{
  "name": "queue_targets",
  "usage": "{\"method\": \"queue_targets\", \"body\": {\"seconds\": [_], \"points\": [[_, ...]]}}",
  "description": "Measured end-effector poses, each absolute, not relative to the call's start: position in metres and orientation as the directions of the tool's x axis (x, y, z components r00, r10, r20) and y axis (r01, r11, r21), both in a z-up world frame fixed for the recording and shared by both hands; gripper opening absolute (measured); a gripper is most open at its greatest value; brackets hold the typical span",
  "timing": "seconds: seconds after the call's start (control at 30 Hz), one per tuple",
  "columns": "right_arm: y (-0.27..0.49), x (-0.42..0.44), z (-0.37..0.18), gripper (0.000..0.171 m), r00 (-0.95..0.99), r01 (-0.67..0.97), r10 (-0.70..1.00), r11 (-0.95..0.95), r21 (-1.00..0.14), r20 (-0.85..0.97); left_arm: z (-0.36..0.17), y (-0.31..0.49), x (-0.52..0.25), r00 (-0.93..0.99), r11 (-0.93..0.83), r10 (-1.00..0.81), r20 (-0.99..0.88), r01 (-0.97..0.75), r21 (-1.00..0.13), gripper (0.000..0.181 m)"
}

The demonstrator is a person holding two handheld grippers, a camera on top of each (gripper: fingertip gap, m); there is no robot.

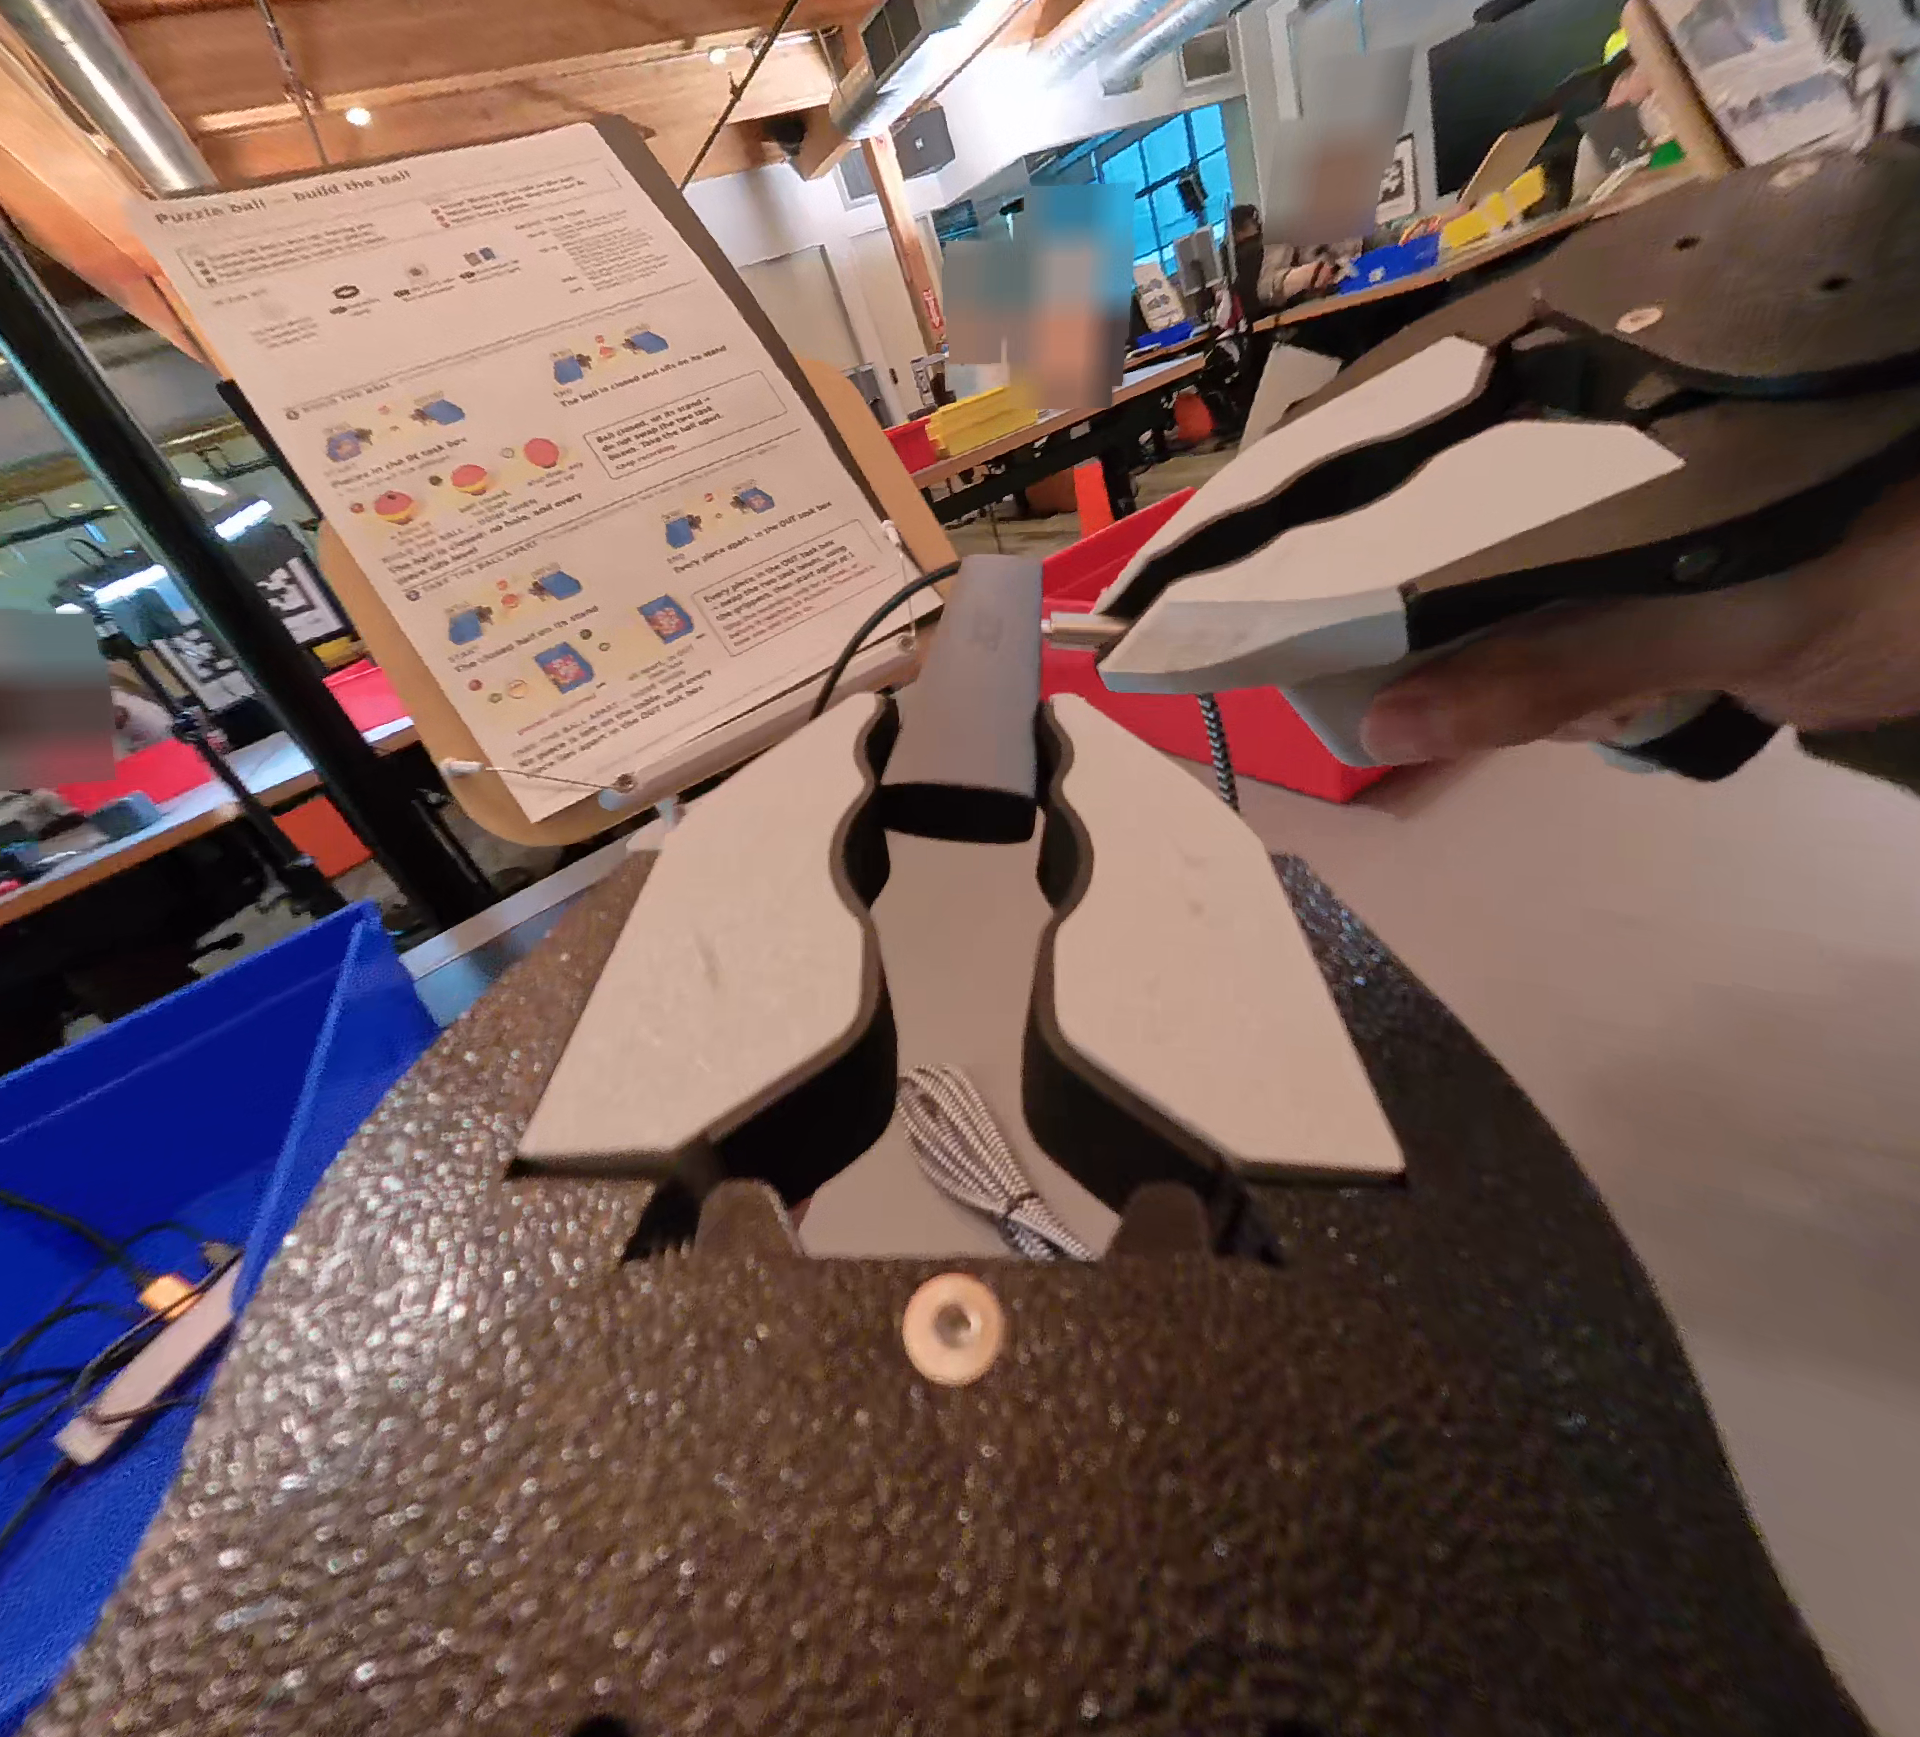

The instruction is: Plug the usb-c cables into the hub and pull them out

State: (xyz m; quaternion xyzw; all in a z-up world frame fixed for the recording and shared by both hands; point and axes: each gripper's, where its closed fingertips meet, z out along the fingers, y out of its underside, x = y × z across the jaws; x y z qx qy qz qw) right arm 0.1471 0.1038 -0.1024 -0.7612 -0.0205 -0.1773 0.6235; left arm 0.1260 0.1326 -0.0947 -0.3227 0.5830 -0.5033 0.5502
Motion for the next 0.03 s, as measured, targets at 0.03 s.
{"method": "queue_targets", "body": {"seconds": [0.03], "points": [[0.1051,0.1484,-0.1073,0.011,0.926,0.272,-0.191,-0.263,-0.926,0.326,-0.0973,0.1334,0.1266,-0.17,0.317,-0.923,-0.344,0.166,-0.934,0.026]]}}
